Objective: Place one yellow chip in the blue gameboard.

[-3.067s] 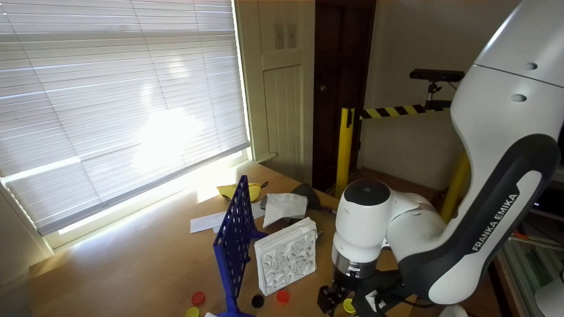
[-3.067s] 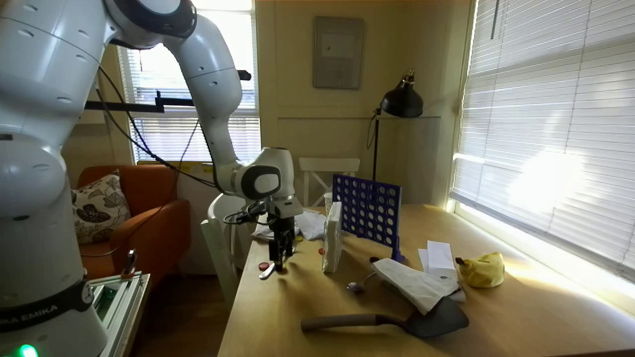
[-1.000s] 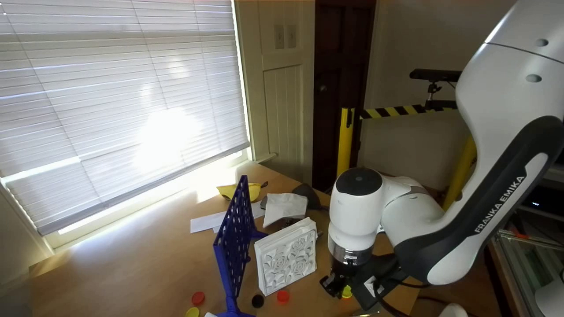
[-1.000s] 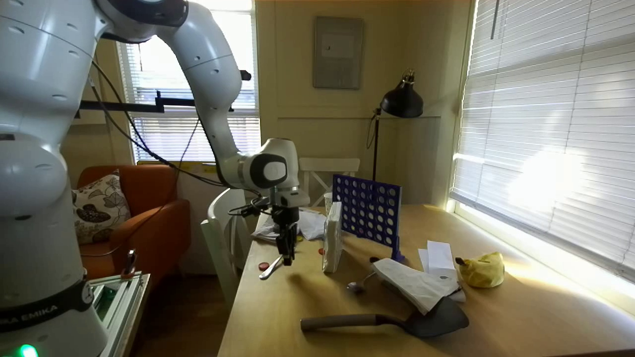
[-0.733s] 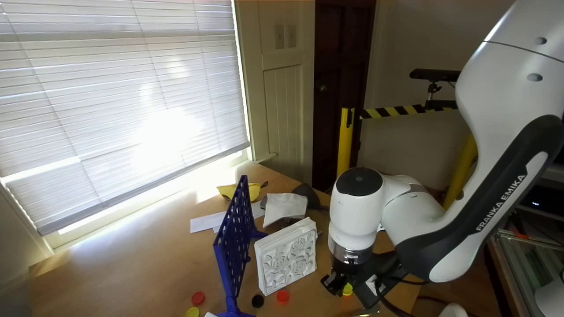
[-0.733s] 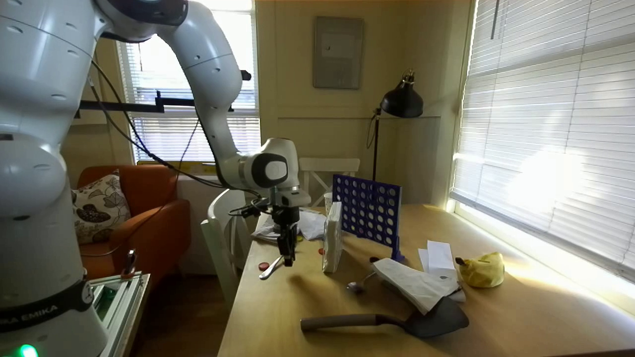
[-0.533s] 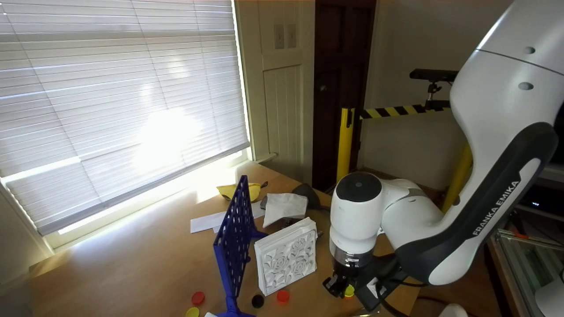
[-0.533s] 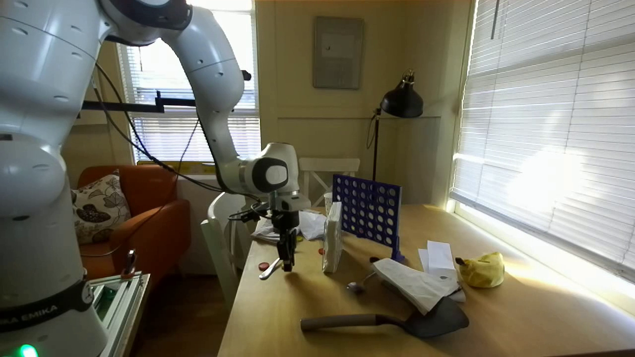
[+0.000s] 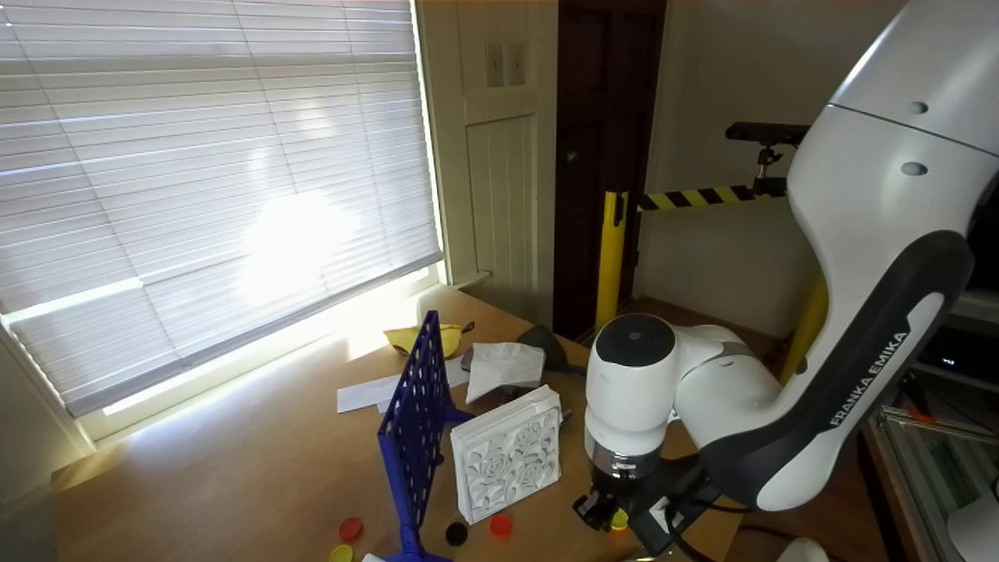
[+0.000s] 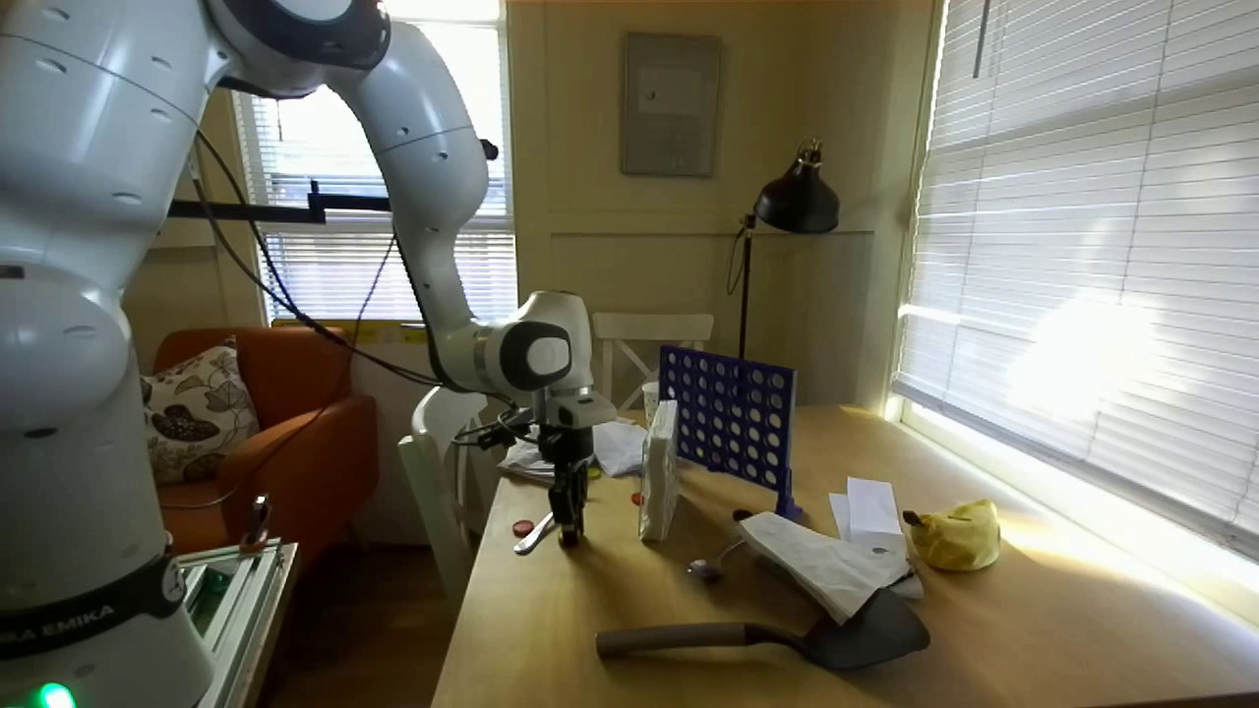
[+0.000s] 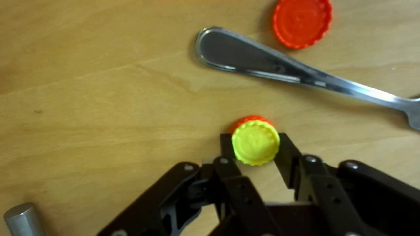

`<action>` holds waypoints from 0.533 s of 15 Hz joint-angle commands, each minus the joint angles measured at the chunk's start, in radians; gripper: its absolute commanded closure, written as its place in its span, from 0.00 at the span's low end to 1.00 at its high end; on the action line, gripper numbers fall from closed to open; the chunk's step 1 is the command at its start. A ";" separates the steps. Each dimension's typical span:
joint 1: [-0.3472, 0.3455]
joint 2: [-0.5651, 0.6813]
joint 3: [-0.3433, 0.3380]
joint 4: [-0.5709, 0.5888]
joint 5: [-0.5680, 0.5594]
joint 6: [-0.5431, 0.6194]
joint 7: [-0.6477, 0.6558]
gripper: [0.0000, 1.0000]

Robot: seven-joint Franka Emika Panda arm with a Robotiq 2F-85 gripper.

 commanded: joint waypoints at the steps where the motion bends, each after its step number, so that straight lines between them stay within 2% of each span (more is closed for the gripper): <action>1: -0.011 -0.003 0.006 0.003 -0.026 -0.004 0.015 0.89; 4: -0.032 -0.042 0.024 -0.011 -0.014 -0.044 -0.025 0.89; 8: -0.050 -0.076 0.027 -0.019 -0.026 -0.027 -0.044 0.89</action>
